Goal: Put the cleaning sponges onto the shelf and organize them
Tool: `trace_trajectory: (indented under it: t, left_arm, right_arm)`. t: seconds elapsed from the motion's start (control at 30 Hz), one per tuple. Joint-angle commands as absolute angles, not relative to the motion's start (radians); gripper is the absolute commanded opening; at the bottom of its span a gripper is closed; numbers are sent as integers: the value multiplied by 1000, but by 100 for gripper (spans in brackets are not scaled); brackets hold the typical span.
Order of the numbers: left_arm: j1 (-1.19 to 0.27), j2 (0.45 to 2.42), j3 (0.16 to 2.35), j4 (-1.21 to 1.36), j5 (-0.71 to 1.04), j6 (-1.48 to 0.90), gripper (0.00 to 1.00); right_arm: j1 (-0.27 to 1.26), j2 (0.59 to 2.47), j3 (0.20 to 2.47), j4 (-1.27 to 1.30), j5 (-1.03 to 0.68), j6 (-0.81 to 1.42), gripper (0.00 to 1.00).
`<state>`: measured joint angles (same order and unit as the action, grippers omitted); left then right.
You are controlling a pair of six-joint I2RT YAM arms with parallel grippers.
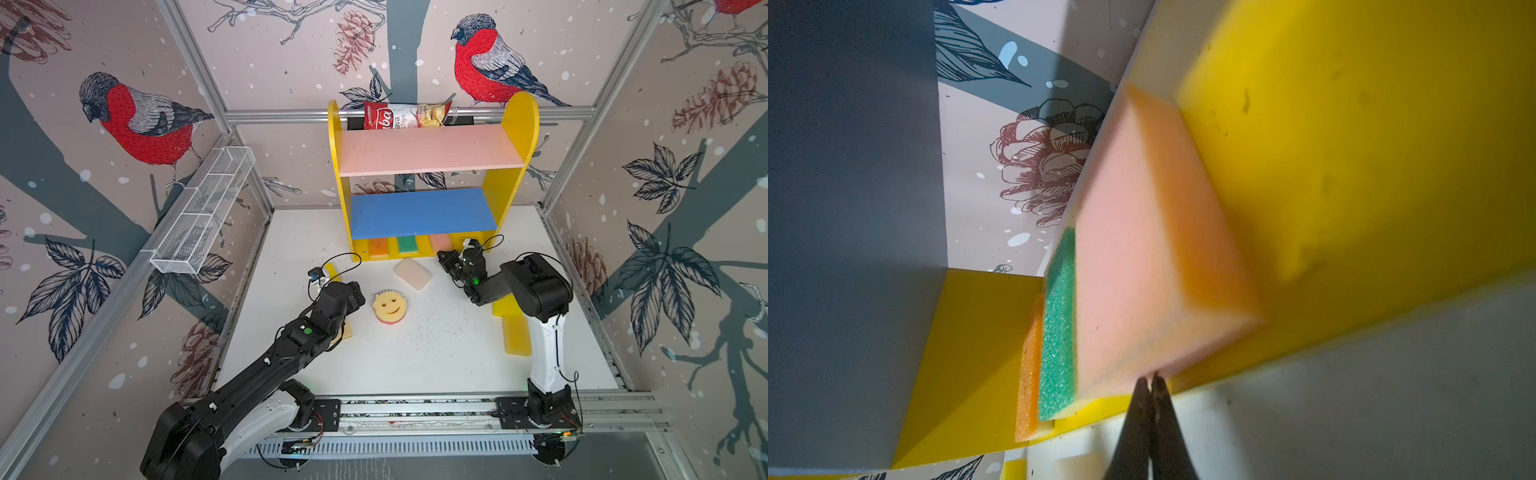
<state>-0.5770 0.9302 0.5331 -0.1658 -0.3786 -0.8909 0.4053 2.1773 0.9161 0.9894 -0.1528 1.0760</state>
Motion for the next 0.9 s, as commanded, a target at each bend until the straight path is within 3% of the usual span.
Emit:
trace_trajectory:
  t: [0.0, 0.47, 0.87]
  left_arm:
    - [-575, 931, 531, -156, -392, -894, 85]
    - [-576, 936, 530, -156, -397, -890, 85]
    - [-575, 945, 538, -150, -386, -888, 85]
  right_arm:
    - [407, 2206, 924, 782, -124, 1072, 6]
    - [401, 2189, 905, 779, -137, 1049, 5]
    - [282, 2138, 790, 864, -156, 1117, 5]
